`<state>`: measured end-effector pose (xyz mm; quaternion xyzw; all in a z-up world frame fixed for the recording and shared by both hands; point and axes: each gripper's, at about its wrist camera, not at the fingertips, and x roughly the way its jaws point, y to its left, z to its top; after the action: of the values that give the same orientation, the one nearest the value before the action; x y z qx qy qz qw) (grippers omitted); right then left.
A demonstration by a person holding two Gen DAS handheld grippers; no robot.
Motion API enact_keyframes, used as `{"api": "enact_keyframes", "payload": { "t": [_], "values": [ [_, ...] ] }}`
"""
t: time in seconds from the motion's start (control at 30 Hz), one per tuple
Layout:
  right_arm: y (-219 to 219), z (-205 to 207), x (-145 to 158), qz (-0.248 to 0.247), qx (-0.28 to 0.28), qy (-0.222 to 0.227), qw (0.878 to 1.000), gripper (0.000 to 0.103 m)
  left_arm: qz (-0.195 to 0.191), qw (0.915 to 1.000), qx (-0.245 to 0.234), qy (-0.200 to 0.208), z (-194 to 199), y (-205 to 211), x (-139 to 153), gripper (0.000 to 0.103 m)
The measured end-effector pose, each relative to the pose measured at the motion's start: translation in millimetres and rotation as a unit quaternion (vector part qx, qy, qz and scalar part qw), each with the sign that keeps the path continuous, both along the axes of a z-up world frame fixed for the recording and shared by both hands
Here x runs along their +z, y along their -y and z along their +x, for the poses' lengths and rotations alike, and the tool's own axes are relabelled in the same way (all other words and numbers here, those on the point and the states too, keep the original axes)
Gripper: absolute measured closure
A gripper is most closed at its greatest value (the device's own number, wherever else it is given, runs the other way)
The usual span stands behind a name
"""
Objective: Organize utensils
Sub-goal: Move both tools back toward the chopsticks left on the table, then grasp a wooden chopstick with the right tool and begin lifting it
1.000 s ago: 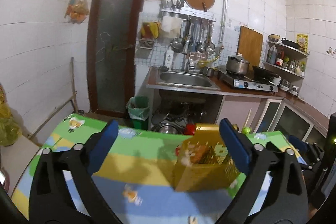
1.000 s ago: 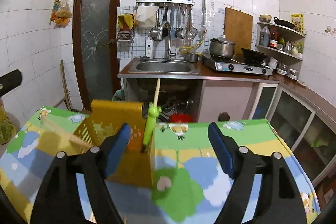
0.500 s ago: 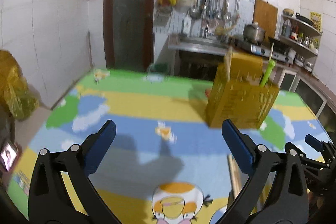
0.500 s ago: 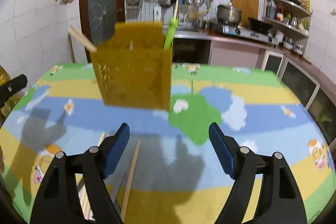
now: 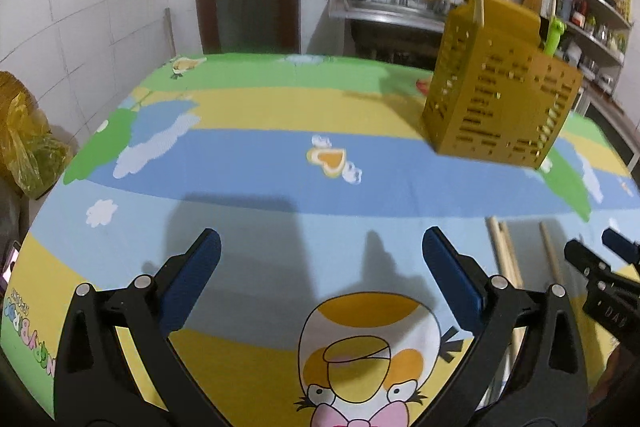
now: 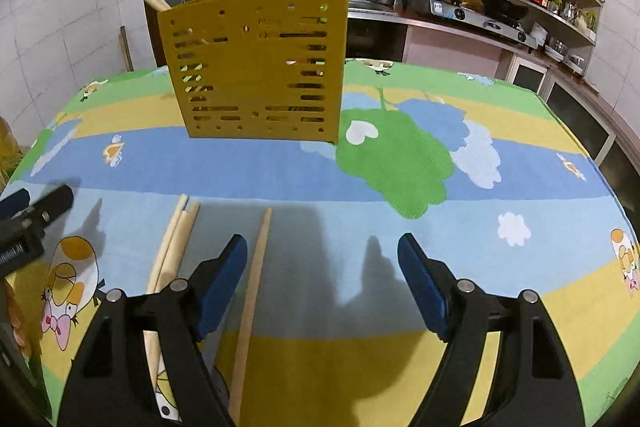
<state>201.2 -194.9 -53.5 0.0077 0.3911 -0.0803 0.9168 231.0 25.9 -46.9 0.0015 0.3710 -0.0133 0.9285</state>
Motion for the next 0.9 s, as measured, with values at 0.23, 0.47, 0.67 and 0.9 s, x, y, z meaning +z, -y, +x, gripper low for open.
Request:
{"api": "enact_keyframes", "payload": {
  "t": [0.23,0.47,0.67,0.9],
  "values": [
    [-18.5,17.0,-15.5,0.001,0.017,-0.044,0.999,0.067,0.008,0.9998,-0.008,-0.017,2.4,4.8,-7.7,0.005],
    [-20.6,17.5,-13.4,0.022,0.027,-0.045,0.998,0.096,0.01,0.9994,-0.008,-0.032,2.9,17.0,-8.6,0.006],
    [1.7,8.4,-11.1,0.028,0.028,-0.05,0.998,0.097,0.009,0.9983,-0.04,-0.043,-2.3,48.9,-6.2,0.006],
    [31.0,-3.1,-10.5,0.027,0.015,-0.052,0.998,0.097,0.025,0.9955,-0.06,-0.069,-0.1,77.0,-18.2,0.006]
  ]
}}
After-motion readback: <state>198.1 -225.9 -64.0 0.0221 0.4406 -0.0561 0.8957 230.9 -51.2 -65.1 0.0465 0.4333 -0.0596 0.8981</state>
